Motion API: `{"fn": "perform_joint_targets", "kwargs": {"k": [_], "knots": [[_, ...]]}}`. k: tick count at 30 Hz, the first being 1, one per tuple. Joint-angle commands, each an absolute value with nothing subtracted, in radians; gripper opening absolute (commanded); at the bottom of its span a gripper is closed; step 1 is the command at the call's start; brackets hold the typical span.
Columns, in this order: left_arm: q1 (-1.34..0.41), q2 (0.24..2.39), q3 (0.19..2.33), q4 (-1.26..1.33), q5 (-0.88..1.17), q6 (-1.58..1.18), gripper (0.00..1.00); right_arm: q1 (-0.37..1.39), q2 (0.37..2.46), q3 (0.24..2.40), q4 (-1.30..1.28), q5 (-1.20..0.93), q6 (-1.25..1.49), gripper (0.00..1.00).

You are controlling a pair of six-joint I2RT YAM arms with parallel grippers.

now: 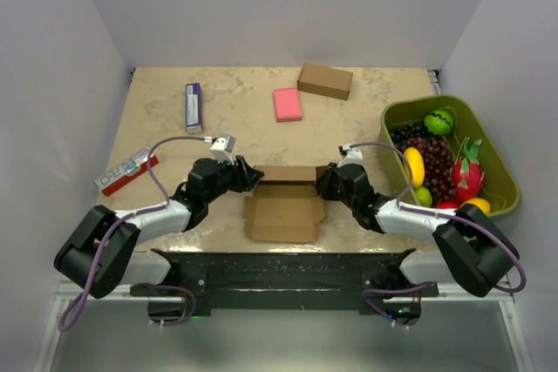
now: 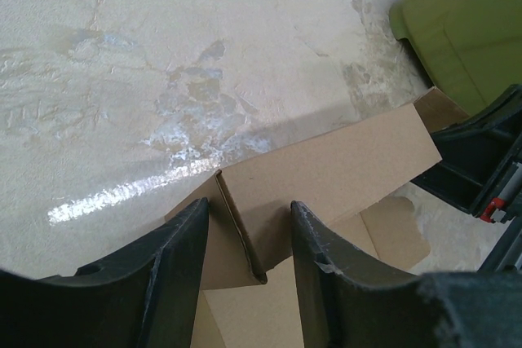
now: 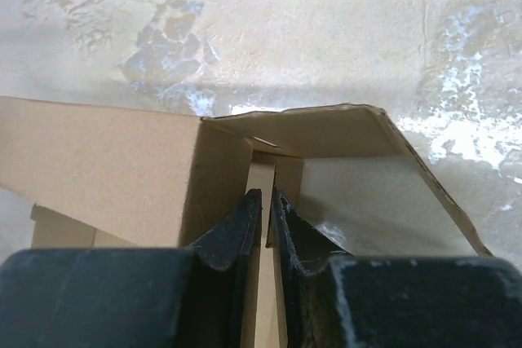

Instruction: Fold the paper box

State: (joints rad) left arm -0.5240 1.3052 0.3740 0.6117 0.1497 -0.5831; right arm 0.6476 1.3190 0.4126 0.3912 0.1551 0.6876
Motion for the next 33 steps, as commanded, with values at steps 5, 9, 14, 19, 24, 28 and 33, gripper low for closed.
{"fn": "perform_joint_targets", "kwargs": {"k": [5,9,14,19,24,28,33], "knots": [[-0.523,1.330,0.402,0.617,0.144,-0.560,0.49,0.653,1.351,0.402,0.502,0.095,0.649,0.13],[-0.523,1.338,0.400,0.618,0.144,-0.560,0.49,0.658,1.410,0.402,0.558,0.054,0.672,0.11],[-0.522,1.339,0.402,0.620,0.146,-0.560,0.49,0.664,1.370,0.399,0.496,0.098,0.672,0.15],[-0.523,1.338,0.408,0.611,0.143,-0.554,0.49,0.664,1.192,0.380,0.336,0.181,0.661,0.27],[-0.522,1.338,0.408,0.607,0.146,-0.549,0.48,0.663,1.066,0.399,0.139,0.296,0.660,0.43],[-0.523,1.333,0.407,0.604,0.146,-0.548,0.48,0.661,1.112,0.446,0.072,0.342,0.666,0.32],[-0.522,1.333,0.413,0.603,0.147,-0.548,0.49,0.661,1.242,0.471,0.096,0.330,0.686,0.13]]}}
